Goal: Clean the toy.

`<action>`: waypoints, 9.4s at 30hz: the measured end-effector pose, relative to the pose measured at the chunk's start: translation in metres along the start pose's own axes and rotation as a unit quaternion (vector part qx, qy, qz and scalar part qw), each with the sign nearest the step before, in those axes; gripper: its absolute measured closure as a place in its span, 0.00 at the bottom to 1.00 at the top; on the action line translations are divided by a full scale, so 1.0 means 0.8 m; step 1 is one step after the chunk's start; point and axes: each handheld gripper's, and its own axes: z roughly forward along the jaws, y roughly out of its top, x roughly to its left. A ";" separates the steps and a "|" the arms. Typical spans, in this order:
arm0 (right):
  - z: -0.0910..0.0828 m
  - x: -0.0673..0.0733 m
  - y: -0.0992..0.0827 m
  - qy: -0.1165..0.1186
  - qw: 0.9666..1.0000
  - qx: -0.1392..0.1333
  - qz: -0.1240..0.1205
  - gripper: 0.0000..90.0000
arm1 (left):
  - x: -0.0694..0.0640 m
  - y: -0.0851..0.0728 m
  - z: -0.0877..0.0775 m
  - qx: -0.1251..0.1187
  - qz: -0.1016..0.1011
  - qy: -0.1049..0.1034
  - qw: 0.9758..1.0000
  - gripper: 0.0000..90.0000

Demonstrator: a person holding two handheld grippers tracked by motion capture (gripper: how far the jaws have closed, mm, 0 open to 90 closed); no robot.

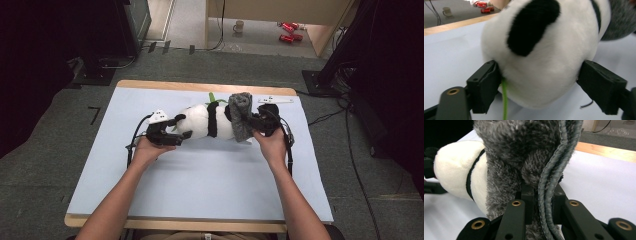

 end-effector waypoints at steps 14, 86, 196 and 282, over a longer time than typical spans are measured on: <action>-0.015 0.010 0.008 0.015 1.000 0.004 0.005 0.89 | -0.016 0.001 -0.009 -0.008 -0.029 0.034 0.999 0.59; -0.033 0.041 -0.003 0.026 0.999 0.019 -0.016 0.89 | -0.042 -0.008 -0.039 0.037 -0.132 -0.006 0.991 0.59; -0.023 0.023 -0.014 0.029 0.999 0.018 0.003 0.87 | -0.016 -0.001 -0.046 0.038 -0.061 -0.027 0.997 0.30; -0.010 0.067 -0.003 0.079 0.995 0.060 -0.027 0.88 | -0.043 -0.006 -0.012 0.093 -0.125 -0.015 0.988 0.66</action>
